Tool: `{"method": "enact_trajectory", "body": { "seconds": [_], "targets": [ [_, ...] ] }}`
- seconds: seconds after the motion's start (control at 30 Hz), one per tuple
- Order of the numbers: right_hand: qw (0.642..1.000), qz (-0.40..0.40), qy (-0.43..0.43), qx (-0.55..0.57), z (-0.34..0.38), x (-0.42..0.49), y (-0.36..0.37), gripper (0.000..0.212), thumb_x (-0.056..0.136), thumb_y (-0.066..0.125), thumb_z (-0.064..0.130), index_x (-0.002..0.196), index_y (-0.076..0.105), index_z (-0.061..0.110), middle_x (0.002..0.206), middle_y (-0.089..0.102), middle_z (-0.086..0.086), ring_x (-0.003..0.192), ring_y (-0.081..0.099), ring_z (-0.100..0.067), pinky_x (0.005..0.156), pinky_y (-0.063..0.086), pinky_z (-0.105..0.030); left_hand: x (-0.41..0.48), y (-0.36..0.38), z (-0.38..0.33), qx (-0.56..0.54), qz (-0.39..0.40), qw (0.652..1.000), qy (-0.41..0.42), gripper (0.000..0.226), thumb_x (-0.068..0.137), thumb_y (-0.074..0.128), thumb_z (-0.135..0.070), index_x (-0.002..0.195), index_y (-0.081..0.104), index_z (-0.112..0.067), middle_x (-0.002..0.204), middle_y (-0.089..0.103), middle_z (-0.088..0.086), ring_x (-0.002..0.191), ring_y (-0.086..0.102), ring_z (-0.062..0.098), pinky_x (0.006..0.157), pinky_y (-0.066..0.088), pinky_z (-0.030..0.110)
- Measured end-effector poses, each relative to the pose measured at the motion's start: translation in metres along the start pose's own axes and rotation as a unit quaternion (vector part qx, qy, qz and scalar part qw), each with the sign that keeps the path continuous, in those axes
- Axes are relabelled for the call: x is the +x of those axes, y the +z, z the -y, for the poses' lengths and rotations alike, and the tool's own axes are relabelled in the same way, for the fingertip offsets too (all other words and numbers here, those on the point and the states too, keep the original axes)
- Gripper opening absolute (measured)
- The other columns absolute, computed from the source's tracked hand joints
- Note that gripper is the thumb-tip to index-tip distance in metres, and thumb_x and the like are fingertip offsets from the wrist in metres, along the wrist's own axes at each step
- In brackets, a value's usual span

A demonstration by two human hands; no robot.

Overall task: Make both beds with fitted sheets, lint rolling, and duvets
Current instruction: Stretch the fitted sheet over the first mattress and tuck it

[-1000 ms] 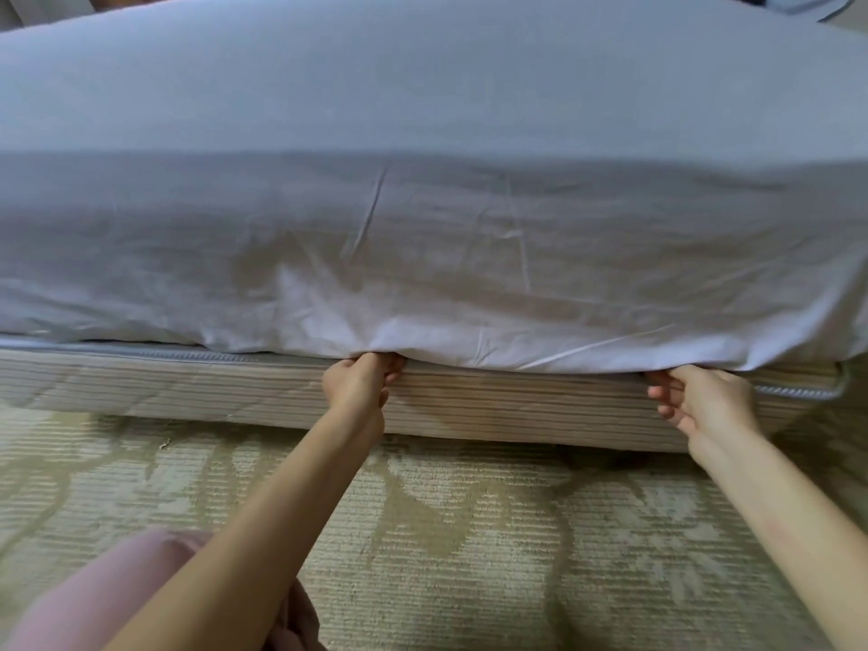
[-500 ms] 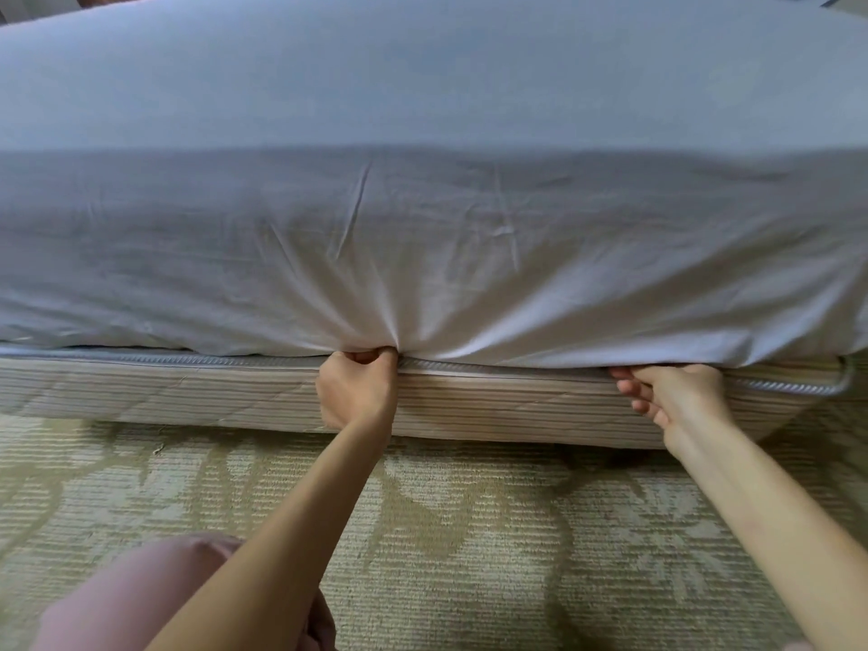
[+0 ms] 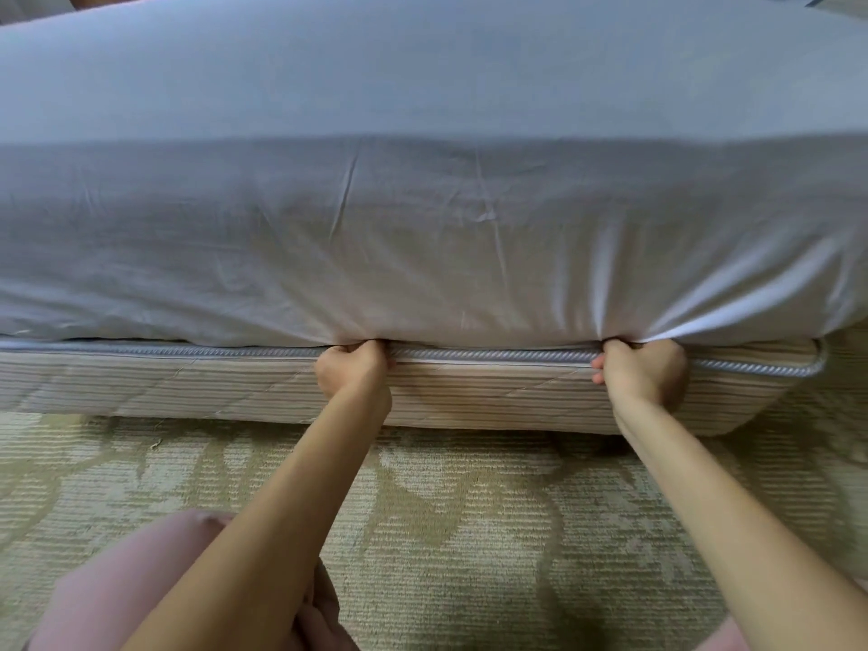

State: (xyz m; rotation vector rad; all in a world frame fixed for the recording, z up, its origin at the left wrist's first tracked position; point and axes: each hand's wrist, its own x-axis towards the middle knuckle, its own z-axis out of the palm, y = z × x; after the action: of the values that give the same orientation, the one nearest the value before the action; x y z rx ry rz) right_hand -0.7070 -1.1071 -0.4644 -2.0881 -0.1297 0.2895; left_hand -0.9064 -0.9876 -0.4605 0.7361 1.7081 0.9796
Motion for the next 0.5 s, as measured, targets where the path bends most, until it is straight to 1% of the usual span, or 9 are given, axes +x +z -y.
{"method": "enact_trajectory", "body": {
  "seconds": [0.07, 0.1, 0.13, 0.2, 0.27, 0.3, 0.33, 0.4, 0.5],
  "targets": [
    [1.000, -0.008, 0.008, -0.006, -0.001, -0.003, 0.002, 0.024, 0.069, 0.054, 0.023, 0.052, 0.066, 0.010, 0.050, 0.064, -0.009, 0.065, 0.068, -0.029, 0.070, 0.057, -0.041, -0.008, -0.003, -0.009, -0.058, 0.090, 0.993, -0.056, 0.011, 0.085, 0.052, -0.005, 0.087, 0.062, -0.009, 0.071, 0.065, 0.005, 0.055, 0.058, 0.014, 0.051, 0.042, 0.025],
    [1.000, -0.005, 0.018, 0.010, 0.000, -0.003, 0.002, 0.024, 0.068, 0.053, 0.023, 0.052, 0.064, 0.009, 0.052, 0.065, -0.010, 0.064, 0.068, -0.031, 0.069, 0.058, -0.042, -0.014, -0.006, -0.016, -0.081, 0.142, 0.983, -0.078, 0.014, 0.090, 0.047, -0.006, 0.095, 0.060, -0.009, 0.075, 0.063, 0.004, 0.061, 0.060, 0.012, 0.057, 0.045, 0.026],
    [0.998, 0.008, 0.033, 0.044, 0.002, -0.003, 0.001, 0.023, 0.071, 0.053, 0.020, 0.052, 0.060, 0.009, 0.050, 0.063, -0.008, 0.060, 0.068, -0.028, 0.064, 0.059, -0.040, -0.019, -0.009, -0.022, -0.102, 0.183, 0.973, -0.099, 0.017, 0.093, 0.043, -0.006, 0.104, 0.057, -0.006, 0.082, 0.062, 0.005, 0.070, 0.061, 0.014, 0.069, 0.047, 0.027],
    [0.990, 0.053, 0.086, 0.098, 0.005, 0.002, -0.002, 0.025, 0.085, 0.050, 0.007, 0.061, 0.056, 0.005, 0.044, 0.059, -0.003, 0.043, 0.063, -0.016, 0.043, 0.052, -0.023, -0.025, -0.017, -0.034, -0.132, 0.228, 0.954, -0.142, 0.024, 0.096, 0.039, -0.002, 0.117, 0.051, 0.003, 0.104, 0.059, 0.013, 0.096, 0.061, 0.023, 0.094, 0.043, 0.031],
    [0.970, 0.123, 0.140, 0.159, 0.012, 0.002, -0.010, 0.019, 0.093, 0.041, 0.001, 0.088, 0.058, -0.007, 0.045, 0.060, -0.003, 0.037, 0.060, -0.010, 0.033, 0.043, -0.015, -0.022, -0.024, -0.044, -0.174, 0.250, 0.934, -0.189, 0.037, 0.097, 0.037, 0.000, 0.131, 0.039, 0.012, 0.133, 0.048, 0.022, 0.127, 0.046, 0.033, 0.110, 0.032, 0.037],
    [0.951, 0.165, 0.165, 0.202, 0.016, 0.002, -0.016, 0.022, 0.095, 0.036, 0.000, 0.104, 0.055, -0.009, 0.054, 0.064, -0.007, 0.047, 0.064, -0.012, 0.041, 0.048, -0.015, -0.020, -0.027, -0.047, -0.203, 0.263, 0.920, -0.208, 0.042, 0.097, 0.037, -0.002, 0.136, 0.033, 0.014, 0.141, 0.040, 0.025, 0.134, 0.038, 0.035, 0.113, 0.027, 0.039],
    [0.929, 0.199, 0.188, 0.250, 0.021, 0.002, -0.023, 0.028, 0.097, 0.031, -0.003, 0.118, 0.049, -0.009, 0.072, 0.068, -0.013, 0.065, 0.069, -0.018, 0.059, 0.055, -0.017, -0.019, -0.029, -0.049, -0.240, 0.280, 0.902, -0.226, 0.047, 0.097, 0.038, -0.004, 0.139, 0.028, 0.014, 0.145, 0.035, 0.028, 0.137, 0.032, 0.038, 0.115, 0.025, 0.041],
    [0.889, 0.243, 0.238, 0.307, 0.031, 0.006, -0.038, 0.033, 0.096, 0.028, -0.007, 0.126, 0.040, -0.012, 0.116, 0.059, -0.027, 0.109, 0.060, -0.035, 0.100, 0.046, -0.035, -0.017, -0.028, -0.048, -0.323, 0.289, 0.866, -0.249, 0.057, 0.094, 0.042, -0.009, 0.144, 0.021, 0.011, 0.146, 0.031, 0.030, 0.139, 0.028, 0.040, 0.116, 0.021, 0.045],
    [0.819, 0.279, 0.284, 0.413, 0.036, 0.009, -0.051, 0.025, 0.093, 0.033, -0.009, 0.116, 0.042, -0.015, 0.139, 0.037, -0.035, 0.132, 0.036, -0.045, 0.112, 0.028, -0.050, -0.021, -0.022, -0.038, -0.397, 0.297, 0.832, -0.249, 0.067, 0.089, 0.051, -0.018, 0.144, 0.024, 0.007, 0.143, 0.038, 0.027, 0.136, 0.034, 0.038, 0.116, 0.022, 0.046]
  ]
}}
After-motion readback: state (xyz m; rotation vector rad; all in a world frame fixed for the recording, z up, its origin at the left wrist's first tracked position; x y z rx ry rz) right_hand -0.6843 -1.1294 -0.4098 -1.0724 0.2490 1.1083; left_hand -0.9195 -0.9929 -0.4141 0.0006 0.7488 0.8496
